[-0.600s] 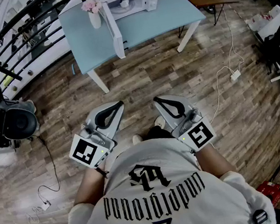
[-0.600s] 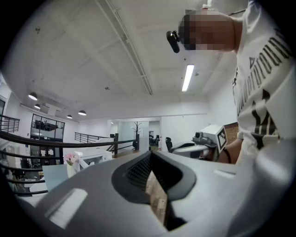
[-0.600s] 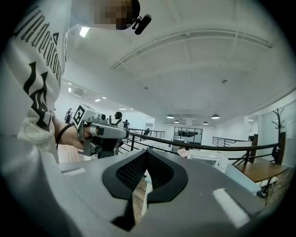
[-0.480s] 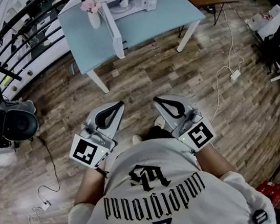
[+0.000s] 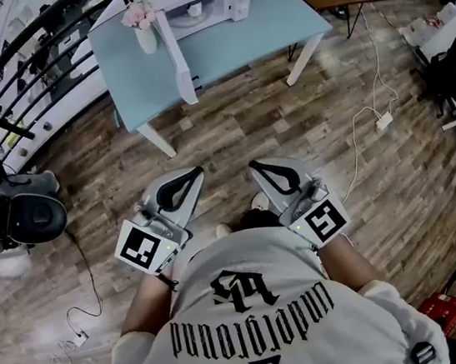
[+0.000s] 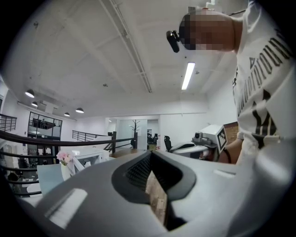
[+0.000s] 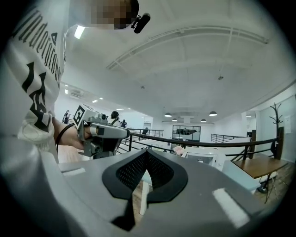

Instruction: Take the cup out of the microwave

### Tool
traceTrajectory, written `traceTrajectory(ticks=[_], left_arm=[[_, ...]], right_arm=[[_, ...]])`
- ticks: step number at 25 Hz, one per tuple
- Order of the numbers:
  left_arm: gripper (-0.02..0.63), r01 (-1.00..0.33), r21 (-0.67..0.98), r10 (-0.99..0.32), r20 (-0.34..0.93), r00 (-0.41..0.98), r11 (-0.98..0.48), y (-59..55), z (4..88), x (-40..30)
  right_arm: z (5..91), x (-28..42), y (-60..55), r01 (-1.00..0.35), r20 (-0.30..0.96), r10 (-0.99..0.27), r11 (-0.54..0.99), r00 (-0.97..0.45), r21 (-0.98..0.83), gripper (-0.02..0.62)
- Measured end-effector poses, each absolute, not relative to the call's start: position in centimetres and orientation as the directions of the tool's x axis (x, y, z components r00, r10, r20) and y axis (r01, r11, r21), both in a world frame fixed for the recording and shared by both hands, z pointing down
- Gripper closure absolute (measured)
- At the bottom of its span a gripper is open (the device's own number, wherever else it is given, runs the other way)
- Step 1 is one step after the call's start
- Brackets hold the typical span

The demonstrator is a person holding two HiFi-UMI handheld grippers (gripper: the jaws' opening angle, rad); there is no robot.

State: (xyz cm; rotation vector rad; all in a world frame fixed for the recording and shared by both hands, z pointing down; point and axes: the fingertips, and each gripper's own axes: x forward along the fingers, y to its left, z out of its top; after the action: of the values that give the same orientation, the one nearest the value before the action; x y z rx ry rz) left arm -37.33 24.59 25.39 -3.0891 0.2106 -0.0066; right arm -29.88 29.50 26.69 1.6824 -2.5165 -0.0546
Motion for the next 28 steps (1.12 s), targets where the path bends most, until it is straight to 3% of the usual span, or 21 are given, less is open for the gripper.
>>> traceTrajectory(ticks=[21, 28], left_arm=[[0.555, -0.147, -0.027, -0.149, 0.065, 0.987, -0.989, 19.1, 27.5, -19.1], [0.555, -0.113, -0.008, -0.113, 0.068, 0.991, -0.994, 17.6, 28.3, -15.0]], right_arm=[[27.7, -9.7, 24.8, -0.925, 0.087, -0.923, 0.378, -0.374, 0.042, 0.592], [28.4, -4.5, 23.9, -0.950, 0.095, -0.946, 0.313, -0.311, 0.011, 0.592]])
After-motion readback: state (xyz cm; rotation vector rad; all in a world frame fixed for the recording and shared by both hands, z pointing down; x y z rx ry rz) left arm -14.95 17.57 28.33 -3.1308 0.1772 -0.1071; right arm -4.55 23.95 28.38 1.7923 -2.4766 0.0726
